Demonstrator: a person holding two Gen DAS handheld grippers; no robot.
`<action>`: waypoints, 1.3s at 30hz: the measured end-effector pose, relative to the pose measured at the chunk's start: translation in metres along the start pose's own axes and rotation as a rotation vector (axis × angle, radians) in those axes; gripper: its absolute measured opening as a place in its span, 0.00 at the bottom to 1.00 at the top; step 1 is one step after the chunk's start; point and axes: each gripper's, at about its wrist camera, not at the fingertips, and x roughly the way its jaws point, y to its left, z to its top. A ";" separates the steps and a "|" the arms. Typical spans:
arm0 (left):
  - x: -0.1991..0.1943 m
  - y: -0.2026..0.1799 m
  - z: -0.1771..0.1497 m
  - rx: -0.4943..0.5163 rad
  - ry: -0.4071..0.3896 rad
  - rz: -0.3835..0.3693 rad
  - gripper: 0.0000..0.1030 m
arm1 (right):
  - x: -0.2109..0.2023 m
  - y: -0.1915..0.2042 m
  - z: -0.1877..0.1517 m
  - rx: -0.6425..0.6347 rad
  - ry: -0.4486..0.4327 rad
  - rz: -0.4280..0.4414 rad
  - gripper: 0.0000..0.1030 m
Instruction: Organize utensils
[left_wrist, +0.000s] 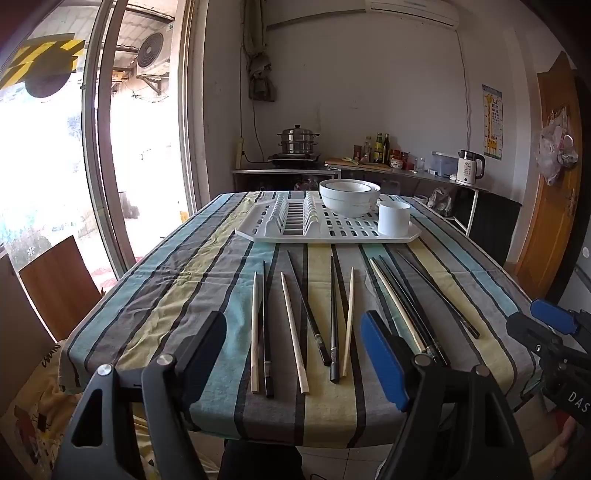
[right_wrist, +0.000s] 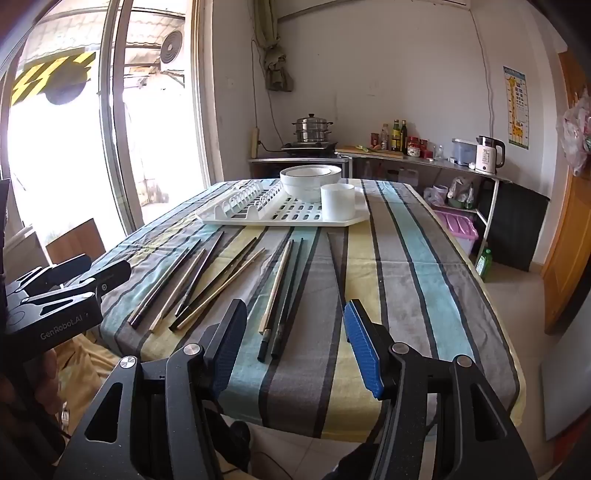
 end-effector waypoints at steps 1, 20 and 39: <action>0.000 0.000 0.000 0.000 0.000 -0.001 0.75 | 0.000 0.000 0.000 0.000 -0.003 0.001 0.54; -0.007 0.000 -0.005 -0.008 -0.051 -0.023 0.75 | 0.000 0.001 0.001 0.002 -0.006 0.008 0.54; -0.007 -0.001 -0.008 -0.007 -0.058 -0.035 0.75 | -0.003 0.002 0.002 0.003 -0.009 0.009 0.54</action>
